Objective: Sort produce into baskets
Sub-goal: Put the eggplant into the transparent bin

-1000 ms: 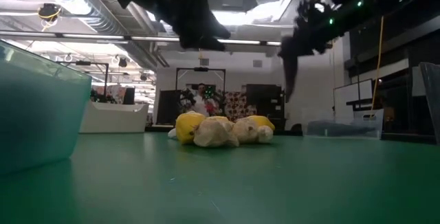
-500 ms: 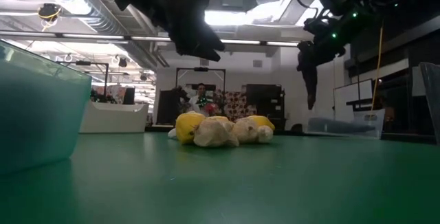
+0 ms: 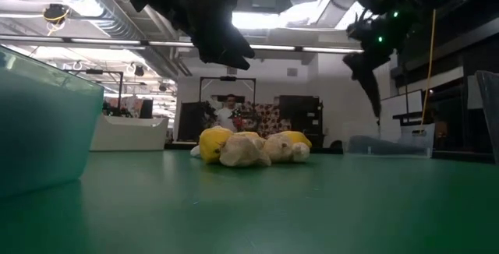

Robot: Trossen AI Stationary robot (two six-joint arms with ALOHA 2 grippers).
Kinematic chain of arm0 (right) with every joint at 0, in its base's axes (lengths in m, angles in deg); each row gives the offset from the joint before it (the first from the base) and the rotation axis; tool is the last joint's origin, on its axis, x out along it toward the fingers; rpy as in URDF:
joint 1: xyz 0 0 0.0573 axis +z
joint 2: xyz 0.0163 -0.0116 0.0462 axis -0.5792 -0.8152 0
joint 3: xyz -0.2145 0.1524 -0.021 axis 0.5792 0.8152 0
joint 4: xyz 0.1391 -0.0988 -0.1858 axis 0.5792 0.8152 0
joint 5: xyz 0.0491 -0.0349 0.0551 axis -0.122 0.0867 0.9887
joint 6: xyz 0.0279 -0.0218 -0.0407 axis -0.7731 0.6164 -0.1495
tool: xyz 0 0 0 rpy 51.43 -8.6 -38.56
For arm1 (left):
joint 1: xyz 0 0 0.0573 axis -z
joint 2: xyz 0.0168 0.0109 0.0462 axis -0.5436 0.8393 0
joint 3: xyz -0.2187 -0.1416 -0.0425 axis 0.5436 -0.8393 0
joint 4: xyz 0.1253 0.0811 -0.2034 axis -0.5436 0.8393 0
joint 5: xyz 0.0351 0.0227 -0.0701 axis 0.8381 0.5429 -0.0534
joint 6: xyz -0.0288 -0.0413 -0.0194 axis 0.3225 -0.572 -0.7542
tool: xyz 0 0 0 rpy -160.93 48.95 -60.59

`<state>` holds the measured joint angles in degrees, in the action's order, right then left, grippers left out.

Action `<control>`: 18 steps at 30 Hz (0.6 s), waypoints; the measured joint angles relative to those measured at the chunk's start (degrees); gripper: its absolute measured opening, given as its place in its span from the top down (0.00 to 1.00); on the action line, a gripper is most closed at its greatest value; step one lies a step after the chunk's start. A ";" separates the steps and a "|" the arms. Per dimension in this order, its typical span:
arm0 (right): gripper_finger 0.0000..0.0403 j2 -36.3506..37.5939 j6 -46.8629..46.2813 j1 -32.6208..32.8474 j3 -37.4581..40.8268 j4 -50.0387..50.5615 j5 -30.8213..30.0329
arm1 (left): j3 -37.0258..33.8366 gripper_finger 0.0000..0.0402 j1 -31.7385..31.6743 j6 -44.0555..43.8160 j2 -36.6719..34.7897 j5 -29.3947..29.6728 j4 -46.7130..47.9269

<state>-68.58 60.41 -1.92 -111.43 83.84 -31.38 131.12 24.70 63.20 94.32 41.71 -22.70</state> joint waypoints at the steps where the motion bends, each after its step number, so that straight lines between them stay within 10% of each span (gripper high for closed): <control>1: 0.61 -0.81 0.27 -0.45 0.00 0.81 -1.23 | 0.00 0.32 0.00 0.00 0.00 0.00 0.00; 18: 0.52 -13.83 4.36 -5.52 0.02 5.98 -2.74 | 0.00 0.32 0.00 -0.22 0.02 -0.02 2.40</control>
<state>-82.41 64.78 -7.44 -111.41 89.82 -34.12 131.12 24.70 62.98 94.34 41.68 -20.30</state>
